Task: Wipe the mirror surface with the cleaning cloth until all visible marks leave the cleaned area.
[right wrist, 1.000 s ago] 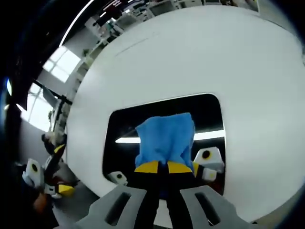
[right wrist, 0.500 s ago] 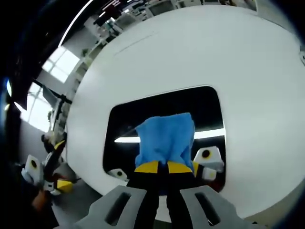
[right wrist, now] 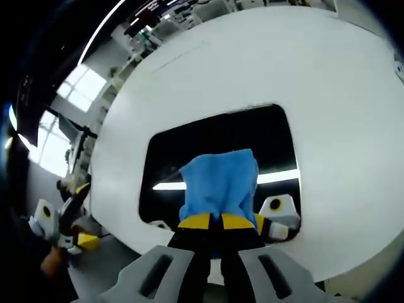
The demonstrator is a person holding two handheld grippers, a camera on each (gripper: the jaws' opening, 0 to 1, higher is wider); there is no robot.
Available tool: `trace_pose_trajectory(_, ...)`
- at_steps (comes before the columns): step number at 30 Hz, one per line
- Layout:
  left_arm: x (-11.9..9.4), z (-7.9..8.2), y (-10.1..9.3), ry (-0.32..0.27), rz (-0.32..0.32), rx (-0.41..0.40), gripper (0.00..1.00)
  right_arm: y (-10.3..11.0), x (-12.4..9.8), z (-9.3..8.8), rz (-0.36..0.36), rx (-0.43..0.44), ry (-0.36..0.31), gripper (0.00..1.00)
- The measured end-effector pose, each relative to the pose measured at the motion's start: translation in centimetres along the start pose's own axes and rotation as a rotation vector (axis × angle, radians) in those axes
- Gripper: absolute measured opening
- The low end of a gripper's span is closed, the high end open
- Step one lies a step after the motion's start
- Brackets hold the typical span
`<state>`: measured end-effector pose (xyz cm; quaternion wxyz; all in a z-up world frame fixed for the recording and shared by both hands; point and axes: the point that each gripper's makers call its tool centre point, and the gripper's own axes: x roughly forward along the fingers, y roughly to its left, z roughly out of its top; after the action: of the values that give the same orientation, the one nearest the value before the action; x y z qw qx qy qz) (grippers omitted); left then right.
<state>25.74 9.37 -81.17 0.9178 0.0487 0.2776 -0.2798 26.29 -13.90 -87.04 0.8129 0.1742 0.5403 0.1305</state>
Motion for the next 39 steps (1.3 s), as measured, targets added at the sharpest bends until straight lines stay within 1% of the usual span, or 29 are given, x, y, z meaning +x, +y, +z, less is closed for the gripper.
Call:
trace_pose_trajectory(11,0.0,0.0,0.1,-0.005,0.004,-0.035,1.0,-0.1,-0.5,-1.3,0.013,-0.005,0.004,0.0)
trace_pose_trajectory(15,-0.1,0.2,0.3,-0.011,0.016,-0.018,1.0,0.0,-0.6,-1.4,0.014,-0.008,0.006,0.0)
trace_pose_trajectory(19,-0.1,0.1,0.3,-0.005,0.016,-0.013,1.0,0.0,-0.6,-1.5,0.013,-0.01,0.007,0.0)
trace_pose_trajectory(39,-0.2,0.2,0.4,-0.012,0.027,-0.021,1.0,0.0,-0.7,-1.5,0.028,-0.034,0.012,0.0)
